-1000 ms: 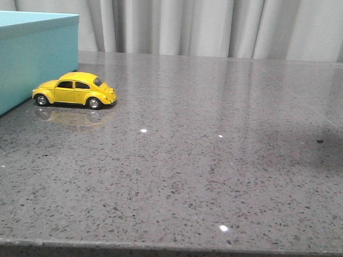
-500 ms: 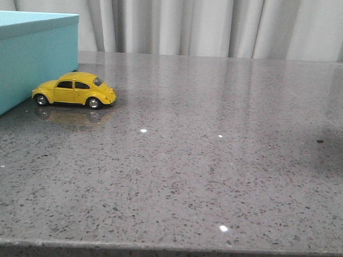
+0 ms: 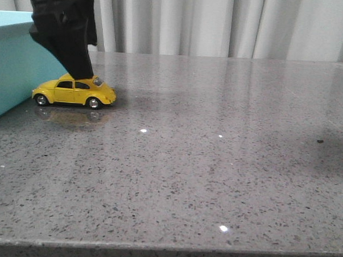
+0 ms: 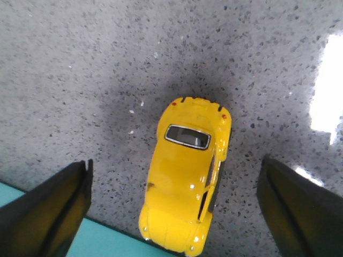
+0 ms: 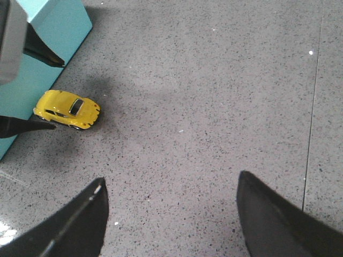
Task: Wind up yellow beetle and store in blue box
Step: 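Lower the left gripper onto the yellow car and grasp it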
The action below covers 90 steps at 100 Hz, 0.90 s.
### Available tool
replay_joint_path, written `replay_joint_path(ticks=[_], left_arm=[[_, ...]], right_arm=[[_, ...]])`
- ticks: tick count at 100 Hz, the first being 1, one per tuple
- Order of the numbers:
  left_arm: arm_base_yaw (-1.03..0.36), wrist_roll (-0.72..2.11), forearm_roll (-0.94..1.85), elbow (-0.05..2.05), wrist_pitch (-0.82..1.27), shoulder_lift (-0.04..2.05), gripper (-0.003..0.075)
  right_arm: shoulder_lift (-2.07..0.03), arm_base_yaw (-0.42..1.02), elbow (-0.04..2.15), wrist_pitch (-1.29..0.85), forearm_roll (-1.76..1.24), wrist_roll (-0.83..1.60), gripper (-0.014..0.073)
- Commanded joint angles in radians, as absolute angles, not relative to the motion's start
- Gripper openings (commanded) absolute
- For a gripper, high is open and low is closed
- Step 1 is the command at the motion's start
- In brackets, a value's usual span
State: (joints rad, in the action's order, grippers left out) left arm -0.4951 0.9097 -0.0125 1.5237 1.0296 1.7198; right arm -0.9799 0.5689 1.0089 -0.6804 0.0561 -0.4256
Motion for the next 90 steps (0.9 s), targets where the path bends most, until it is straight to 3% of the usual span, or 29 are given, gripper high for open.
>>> replay_joint_path(ticks=[1, 47, 59, 78, 90], left_arm=[[-0.498, 0.911, -0.013, 1.559, 1.010, 1.703, 0.0601], [-0.496, 0.909, -0.026, 1.556, 1.028, 1.776, 0.0589], [-0.496, 0.907, -0.026, 1.556, 1.032, 1.776, 0.0498], [-0.496, 0.907, -0.026, 1.556, 1.034, 1.776, 0.0285], [-0.496, 0.907, -0.026, 1.556, 1.034, 1.774, 0.0204]], right_arm=[[-0.961, 0.572, 1.034, -0.609, 0.061, -0.417, 0.0506], [-0.961, 0.572, 1.034, -0.609, 0.061, -0.417, 0.0506], [-0.961, 0.572, 1.034, -0.609, 0.061, -0.417, 0.0506], [-0.961, 0.572, 1.034, -0.609, 0.061, -0.417, 0.0506], [-0.961, 0.572, 1.034, -0.609, 0.062, -0.417, 0.0506]])
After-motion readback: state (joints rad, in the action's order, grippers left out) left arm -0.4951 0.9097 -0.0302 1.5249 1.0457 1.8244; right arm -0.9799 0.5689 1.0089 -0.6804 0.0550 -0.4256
